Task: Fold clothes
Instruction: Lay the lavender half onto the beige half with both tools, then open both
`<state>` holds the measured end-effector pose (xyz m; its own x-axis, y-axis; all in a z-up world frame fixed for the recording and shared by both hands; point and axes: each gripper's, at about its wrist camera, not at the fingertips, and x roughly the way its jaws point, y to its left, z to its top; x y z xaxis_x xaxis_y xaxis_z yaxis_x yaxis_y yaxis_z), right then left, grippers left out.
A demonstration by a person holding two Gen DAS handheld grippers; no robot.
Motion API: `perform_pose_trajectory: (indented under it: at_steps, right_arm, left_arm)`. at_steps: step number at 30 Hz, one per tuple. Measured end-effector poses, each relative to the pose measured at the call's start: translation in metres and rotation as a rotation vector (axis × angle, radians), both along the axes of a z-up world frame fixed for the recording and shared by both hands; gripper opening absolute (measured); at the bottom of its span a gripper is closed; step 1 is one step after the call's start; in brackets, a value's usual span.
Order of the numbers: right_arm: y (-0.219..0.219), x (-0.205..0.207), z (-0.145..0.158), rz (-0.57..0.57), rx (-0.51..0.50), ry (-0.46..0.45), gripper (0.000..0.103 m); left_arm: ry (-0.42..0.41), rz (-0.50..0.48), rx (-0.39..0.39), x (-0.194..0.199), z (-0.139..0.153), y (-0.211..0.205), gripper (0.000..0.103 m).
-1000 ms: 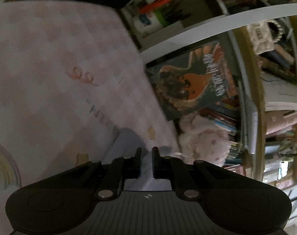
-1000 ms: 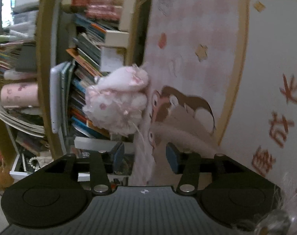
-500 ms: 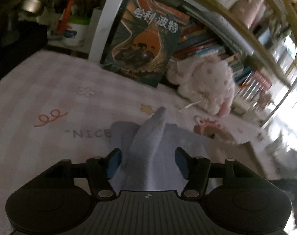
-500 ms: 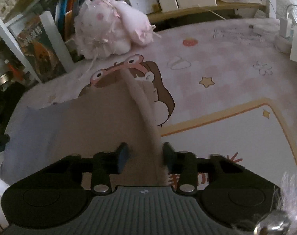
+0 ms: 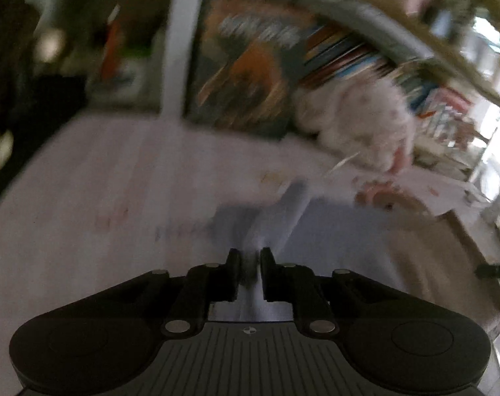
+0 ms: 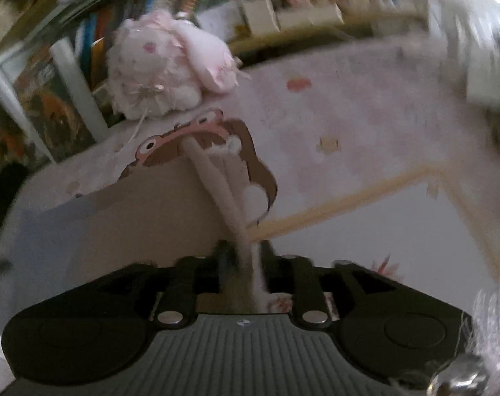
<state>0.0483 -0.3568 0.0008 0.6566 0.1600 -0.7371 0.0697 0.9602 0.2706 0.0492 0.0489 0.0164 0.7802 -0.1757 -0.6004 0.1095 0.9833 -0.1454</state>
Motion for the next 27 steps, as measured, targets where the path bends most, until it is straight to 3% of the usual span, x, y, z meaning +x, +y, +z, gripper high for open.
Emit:
perform_pose_trajectory:
  at_steps: [2, 5, 10, 12, 14, 16, 17, 21, 23, 25, 27]
  right_arm:
    - [0.005, 0.005, 0.005, 0.049, -0.077, -0.021, 0.030]
    - [0.011, 0.020, 0.007, 0.085, -0.136, -0.031, 0.030]
    - [0.023, 0.048, 0.012, 0.122, -0.176, -0.056, 0.030]
    - [0.028, 0.057, 0.011, 0.127, -0.172, -0.050, 0.029]
    - [0.032, 0.064, 0.008, 0.126, -0.176, -0.032, 0.028]
    - [0.035, 0.071, 0.004, 0.125, -0.180, -0.015, 0.009]
    - [0.037, 0.074, 0.002, 0.125, -0.182, -0.006, 0.008]
    - [0.019, 0.068, -0.002, -0.002, -0.045, -0.036, 0.006]
    - [0.010, 0.065, -0.004, -0.064, 0.022, -0.044, 0.006]
    - [0.006, 0.071, -0.015, -0.094, 0.059, 0.008, 0.006]
    - [0.005, 0.076, -0.022, -0.114, 0.063, 0.041, 0.009]
  left_arm:
    - [-0.016, -0.071, 0.056, 0.009, 0.004, -0.009, 0.034]
    - [-0.013, -0.141, 0.129, 0.025, 0.003, -0.022, 0.035]
    - [0.031, -0.127, 0.133, 0.049, -0.008, -0.021, 0.035]
    - [0.033, -0.145, 0.114, 0.052, -0.011, -0.020, 0.033]
    - [0.038, -0.158, 0.085, 0.054, -0.012, -0.016, 0.022]
    - [0.054, -0.145, 0.027, 0.057, -0.012, -0.009, 0.012]
    - [0.061, -0.131, 0.000, 0.060, -0.013, -0.006, 0.007]
    - [0.067, -0.069, -0.152, 0.063, -0.015, 0.012, 0.006]
    - [0.094, -0.051, -0.162, 0.067, -0.025, 0.016, 0.006]
    - [0.163, -0.029, -0.125, 0.075, -0.040, 0.015, 0.009]
    - [0.155, -0.015, -0.139, 0.076, -0.043, 0.016, 0.013]
